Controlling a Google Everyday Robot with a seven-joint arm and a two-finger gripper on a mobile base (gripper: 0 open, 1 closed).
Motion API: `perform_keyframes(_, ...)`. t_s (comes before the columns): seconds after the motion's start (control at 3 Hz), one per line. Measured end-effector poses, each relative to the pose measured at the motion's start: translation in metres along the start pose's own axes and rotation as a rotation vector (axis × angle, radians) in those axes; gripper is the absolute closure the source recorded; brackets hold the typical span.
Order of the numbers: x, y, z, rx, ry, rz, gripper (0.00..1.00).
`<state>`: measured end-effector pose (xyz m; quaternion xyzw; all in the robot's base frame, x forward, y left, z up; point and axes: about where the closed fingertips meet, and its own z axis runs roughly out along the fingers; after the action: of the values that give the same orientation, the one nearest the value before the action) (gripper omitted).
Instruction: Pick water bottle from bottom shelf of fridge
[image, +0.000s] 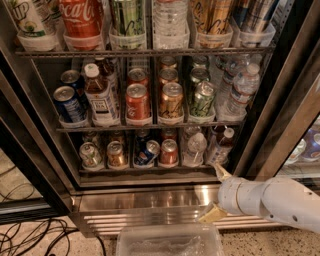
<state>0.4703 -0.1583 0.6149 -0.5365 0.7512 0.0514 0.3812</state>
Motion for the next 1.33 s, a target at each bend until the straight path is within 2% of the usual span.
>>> perform_keyframes(0.33, 0.002, -0.019, 0.014, 0.098, -0.095, 0.118, 0.0)
perform_keyframes(0.67, 0.006, -0.038, 0.023, 0.211, -0.192, 0.293, 0.0)
perform_keyframes(1.0, 0.0, -0.049, 0.028, 0.297, -0.271, 0.421, 0.0)
perform_keyframes(1.33, -0.01, -0.051, 0.03, 0.366, -0.32, 0.504, 0.0)
